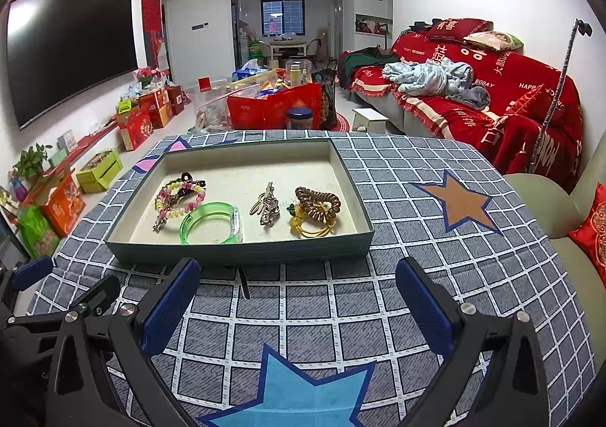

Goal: Organize jewelry

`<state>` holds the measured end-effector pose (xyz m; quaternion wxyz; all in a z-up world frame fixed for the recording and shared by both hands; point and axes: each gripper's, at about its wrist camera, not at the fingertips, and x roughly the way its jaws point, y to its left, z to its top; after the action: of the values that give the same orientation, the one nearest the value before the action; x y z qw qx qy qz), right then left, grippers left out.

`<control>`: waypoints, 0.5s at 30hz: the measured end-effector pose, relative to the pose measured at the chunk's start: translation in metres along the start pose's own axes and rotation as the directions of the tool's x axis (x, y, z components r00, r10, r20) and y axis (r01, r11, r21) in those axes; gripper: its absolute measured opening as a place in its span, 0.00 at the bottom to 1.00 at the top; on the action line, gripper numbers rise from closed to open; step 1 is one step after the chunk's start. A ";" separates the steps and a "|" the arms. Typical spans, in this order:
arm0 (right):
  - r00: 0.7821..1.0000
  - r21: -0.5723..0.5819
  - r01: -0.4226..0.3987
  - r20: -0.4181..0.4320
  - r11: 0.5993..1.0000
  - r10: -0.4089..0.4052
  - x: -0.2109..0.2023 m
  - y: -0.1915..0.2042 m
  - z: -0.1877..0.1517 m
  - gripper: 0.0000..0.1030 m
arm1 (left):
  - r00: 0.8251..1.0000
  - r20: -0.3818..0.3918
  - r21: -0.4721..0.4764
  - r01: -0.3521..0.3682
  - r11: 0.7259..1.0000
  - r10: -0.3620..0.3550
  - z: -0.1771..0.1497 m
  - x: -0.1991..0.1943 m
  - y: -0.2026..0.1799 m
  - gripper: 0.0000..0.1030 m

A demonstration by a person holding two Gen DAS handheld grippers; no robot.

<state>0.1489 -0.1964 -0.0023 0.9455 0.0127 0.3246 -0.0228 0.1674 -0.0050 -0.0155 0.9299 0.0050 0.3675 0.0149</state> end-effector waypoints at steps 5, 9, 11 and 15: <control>1.000 0.000 0.000 0.000 1.000 0.000 0.000 0.000 0.000 1.00 | 1.000 -0.001 0.000 0.003 1.000 -0.003 0.000 -0.001 0.000 1.00; 1.000 -0.001 0.001 0.001 1.000 -0.001 0.000 0.000 0.000 1.00 | 1.000 -0.001 -0.001 0.003 1.000 -0.003 0.000 0.000 0.000 1.00; 1.000 -0.001 0.001 0.001 1.000 -0.001 0.000 0.000 0.000 1.00 | 1.000 -0.002 -0.003 0.001 1.000 -0.001 -0.001 -0.001 -0.001 1.00; 1.000 0.000 0.000 0.000 1.000 0.000 0.000 0.000 0.000 1.00 | 1.000 -0.002 -0.001 0.001 1.000 -0.001 -0.001 -0.001 0.000 1.00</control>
<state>0.1487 -0.1964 -0.0027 0.9456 0.0125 0.3244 -0.0229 0.1662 -0.0054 -0.0155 0.9295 0.0042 0.3684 0.0145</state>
